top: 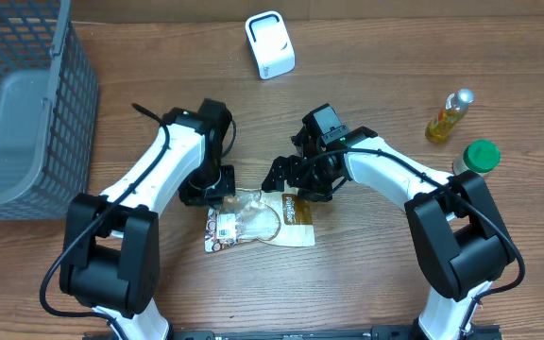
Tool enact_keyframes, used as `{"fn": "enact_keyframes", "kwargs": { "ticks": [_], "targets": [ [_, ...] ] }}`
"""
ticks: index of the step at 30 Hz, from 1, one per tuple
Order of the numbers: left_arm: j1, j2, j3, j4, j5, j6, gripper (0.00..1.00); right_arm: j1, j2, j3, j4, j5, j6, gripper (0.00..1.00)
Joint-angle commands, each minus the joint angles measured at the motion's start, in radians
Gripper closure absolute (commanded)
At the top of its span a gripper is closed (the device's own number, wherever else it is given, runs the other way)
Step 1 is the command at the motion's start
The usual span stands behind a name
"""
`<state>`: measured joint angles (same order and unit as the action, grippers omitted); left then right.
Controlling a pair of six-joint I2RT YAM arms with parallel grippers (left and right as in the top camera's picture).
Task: Scan the item barcode
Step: 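Hold the snack bag with both grippers and adjust its position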
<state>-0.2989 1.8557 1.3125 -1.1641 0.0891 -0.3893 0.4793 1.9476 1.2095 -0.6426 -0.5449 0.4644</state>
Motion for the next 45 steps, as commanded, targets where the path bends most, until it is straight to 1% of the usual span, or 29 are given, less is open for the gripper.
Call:
{"fn": "enact_keyframes", "kwargs": {
  "ticks": [1,4,7,12,14,17,22,26,30,33,37,42,45],
  "targets": [
    [0.004,0.009,0.016,-0.002,-0.032,0.008,0.96,0.002,-0.006,0.013,0.002,-0.019,-0.001,0.09],
    [0.004,0.009,0.005,0.0,-0.049,-0.001,0.95,0.002,-0.006,0.013,0.003,-0.019,-0.001,0.09],
    [0.004,0.01,-0.034,0.037,-0.06,-0.01,0.95,0.002,-0.006,0.013,0.007,-0.019,-0.001,0.09],
    [0.006,0.013,-0.115,0.103,-0.134,-0.045,0.96,0.002,-0.006,0.013,0.006,-0.018,-0.001,0.08],
    [0.006,0.018,-0.13,0.127,-0.137,-0.051,0.96,0.002,-0.006,0.013,0.007,-0.018,-0.001,0.08],
    [0.004,0.024,-0.154,0.169,-0.124,-0.064,0.96,0.001,-0.01,0.024,0.003,-0.024,-0.001,0.12],
    [0.004,0.024,-0.177,0.198,-0.122,-0.064,0.96,-0.006,-0.052,0.043,-0.018,-0.033,-0.001,0.11],
    [0.004,0.024,-0.177,0.198,-0.122,-0.064,0.96,-0.018,-0.06,0.042,-0.053,-0.02,-0.001,0.1],
    [0.004,0.024,-0.177,0.197,-0.122,-0.064,0.96,-0.019,-0.058,0.042,-0.115,0.072,-0.001,0.05],
    [0.004,0.024,-0.177,0.197,-0.122,-0.064,0.96,-0.016,-0.057,0.038,-0.131,0.085,-0.001,0.03],
    [0.004,0.024,-0.177,0.197,-0.122,-0.064,0.96,-0.006,-0.055,0.017,-0.115,0.085,0.004,0.03],
    [0.004,0.024,-0.177,0.197,-0.121,-0.064,0.96,-0.005,-0.048,-0.026,-0.034,0.073,0.084,0.03],
    [0.003,0.024,-0.177,0.197,-0.121,-0.063,0.96,0.002,-0.027,-0.031,-0.007,0.031,0.098,0.04]
  ]
}}
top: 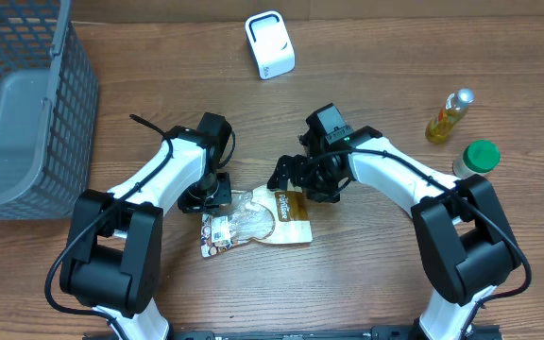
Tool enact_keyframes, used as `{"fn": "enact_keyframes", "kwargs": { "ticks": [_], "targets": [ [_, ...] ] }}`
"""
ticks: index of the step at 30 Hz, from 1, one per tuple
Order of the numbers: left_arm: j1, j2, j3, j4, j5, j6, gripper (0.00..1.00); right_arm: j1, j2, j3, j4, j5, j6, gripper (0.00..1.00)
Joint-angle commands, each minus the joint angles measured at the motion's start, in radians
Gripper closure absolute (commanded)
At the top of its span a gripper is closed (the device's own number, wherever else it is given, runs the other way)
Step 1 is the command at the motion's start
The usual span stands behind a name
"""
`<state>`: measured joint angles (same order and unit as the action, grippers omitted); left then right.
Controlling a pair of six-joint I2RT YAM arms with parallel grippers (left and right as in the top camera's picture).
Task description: Scan the item barcode
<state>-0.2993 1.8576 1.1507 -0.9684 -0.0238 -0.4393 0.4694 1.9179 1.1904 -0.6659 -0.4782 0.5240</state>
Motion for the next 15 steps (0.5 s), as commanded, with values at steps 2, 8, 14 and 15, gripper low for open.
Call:
{"fn": "enact_keyframes", "kwargs": {
  "ticks": [2,8,14,15],
  "targets": [
    [0.004,0.022,-0.015,0.002,-0.008,-0.013,0.96,0.017,0.018,-0.011,0.035,-0.056,0.057,0.04],
    [0.004,0.022,-0.015,0.004,-0.008,-0.013,0.96,0.054,0.063,-0.012,0.113,-0.124,0.112,0.16],
    [0.004,0.022,-0.015,0.005,-0.008,-0.013,0.96,0.092,0.128,-0.012,0.27,-0.242,0.164,0.25],
    [0.004,0.022,-0.015,0.005,-0.008,-0.013,0.96,0.097,0.134,-0.012,0.294,-0.261,0.164,0.26]
  ]
}}
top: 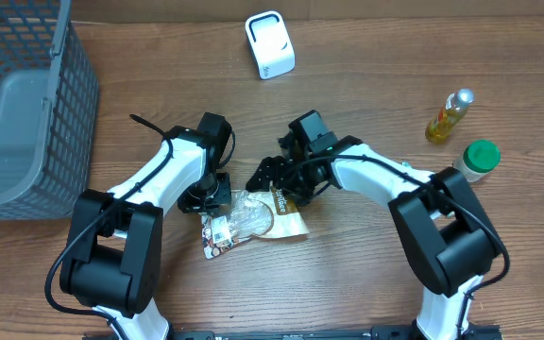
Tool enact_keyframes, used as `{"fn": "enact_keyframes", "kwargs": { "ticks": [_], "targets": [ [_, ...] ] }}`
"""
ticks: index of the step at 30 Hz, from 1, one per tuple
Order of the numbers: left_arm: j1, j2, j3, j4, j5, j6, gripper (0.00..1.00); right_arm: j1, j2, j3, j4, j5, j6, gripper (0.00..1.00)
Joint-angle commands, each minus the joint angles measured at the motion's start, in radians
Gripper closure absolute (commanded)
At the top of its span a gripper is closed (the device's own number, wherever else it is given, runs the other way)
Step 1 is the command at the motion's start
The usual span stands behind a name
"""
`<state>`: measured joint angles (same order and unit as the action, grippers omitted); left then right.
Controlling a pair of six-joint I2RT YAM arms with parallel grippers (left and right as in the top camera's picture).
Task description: Scan the item barcode
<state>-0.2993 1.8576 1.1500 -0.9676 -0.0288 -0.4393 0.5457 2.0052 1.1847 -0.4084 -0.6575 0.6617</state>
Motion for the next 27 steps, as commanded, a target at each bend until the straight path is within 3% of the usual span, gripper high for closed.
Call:
{"fn": "enact_keyframes", "kwargs": {
  "ticks": [1,4,8,11,17,27],
  "targets": [
    [0.004,0.022,-0.014,0.005,-0.004,-0.013,0.96,0.026,0.049,-0.006,0.061,-0.101,0.026,0.27],
    [0.004,0.022,-0.014,0.004,-0.004,-0.01,0.96,0.044,0.05,-0.006,0.097,-0.107,0.026,0.3],
    [0.004,0.022,-0.014,0.005,-0.005,-0.01,0.96,0.051,0.05,-0.006,0.1,-0.107,0.018,0.53],
    [0.004,0.022,-0.014,0.004,-0.004,-0.01,0.96,0.051,0.05,-0.006,0.096,-0.107,-0.006,0.55],
    [0.008,0.022,-0.007,0.003,-0.008,-0.002,0.96,0.048,0.05,-0.006,0.096,-0.104,-0.008,0.74],
    [0.069,0.022,0.261,-0.134,-0.005,-0.014,0.96,0.037,0.05,-0.006,0.082,-0.104,-0.008,0.82]
  ]
}}
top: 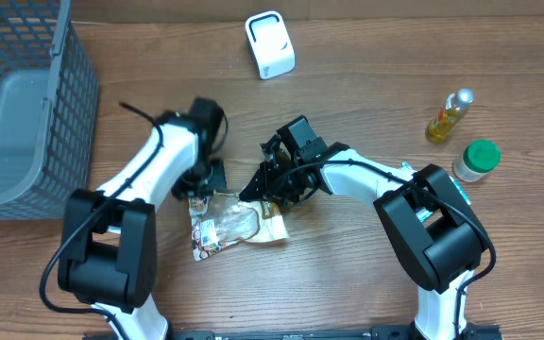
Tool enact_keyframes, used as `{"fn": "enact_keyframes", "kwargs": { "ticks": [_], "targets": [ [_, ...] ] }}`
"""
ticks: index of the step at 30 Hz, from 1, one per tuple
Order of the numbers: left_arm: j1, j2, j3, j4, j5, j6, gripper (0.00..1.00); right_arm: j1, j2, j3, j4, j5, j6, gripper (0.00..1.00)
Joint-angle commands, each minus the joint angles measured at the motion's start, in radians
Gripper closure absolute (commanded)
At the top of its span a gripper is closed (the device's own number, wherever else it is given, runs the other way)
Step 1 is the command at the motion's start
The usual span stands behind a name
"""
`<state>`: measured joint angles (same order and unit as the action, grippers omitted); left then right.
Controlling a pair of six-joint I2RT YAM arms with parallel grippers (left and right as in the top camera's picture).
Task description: Scan the item barcode
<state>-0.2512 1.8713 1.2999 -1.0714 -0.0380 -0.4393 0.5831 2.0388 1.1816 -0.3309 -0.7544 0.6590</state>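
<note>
The item is a clear snack bag (227,225) with a brown header and a white label, lying crumpled and tilted on the wood table in the overhead view. My left gripper (202,186) is down on the bag's upper left corner and appears shut on it. My right gripper (256,187) meets the bag's upper right edge by the brown header and appears shut on it. Both sets of fingers are largely hidden under the wrists. The white barcode scanner (270,44) stands at the back centre, well apart from the bag.
A grey mesh basket (26,104) fills the far left. At the right stand a yellow oil bottle (449,115) and a green-lidded jar (475,159). The table's front edge lies below the bag.
The bag has shifted left and crumpled more. My left gripper has moved up and slightly left at its corner. My right gripper has reached a little further left over the bag's top.
The bag first lay flat between both grippers, left at its upper left corner, right above its brown header. Then the right gripper stood further left and the bag tilted. Now the bag lies bunched up, left of where it lay.
</note>
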Motion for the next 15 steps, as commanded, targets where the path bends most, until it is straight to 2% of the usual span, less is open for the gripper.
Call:
{"fn": "enact_keyframes", "kwargs": {
  "ticks": [1,3,7,13,15],
  "targets": [
    [0.026,0.008,0.15,-0.055,0.004,-0.014,0.96,-0.001,0.017,-0.003,0.005,-0.007,-0.005,0.82],
    [0.04,0.008,0.22,-0.091,0.005,-0.014,0.95,-0.001,0.017,-0.003,0.005,-0.007,-0.005,0.83],
    [0.068,0.008,0.311,-0.129,0.0,-0.013,0.86,-0.001,0.017,-0.003,0.005,-0.007,-0.005,0.83],
    [0.146,0.008,0.34,-0.129,-0.052,-0.014,0.75,-0.001,0.017,-0.003,0.005,-0.007,-0.005,0.83],
    [0.183,0.008,0.34,-0.129,-0.072,-0.014,0.69,-0.001,0.017,-0.003,0.005,-0.007,-0.005,0.83]
  ]
}}
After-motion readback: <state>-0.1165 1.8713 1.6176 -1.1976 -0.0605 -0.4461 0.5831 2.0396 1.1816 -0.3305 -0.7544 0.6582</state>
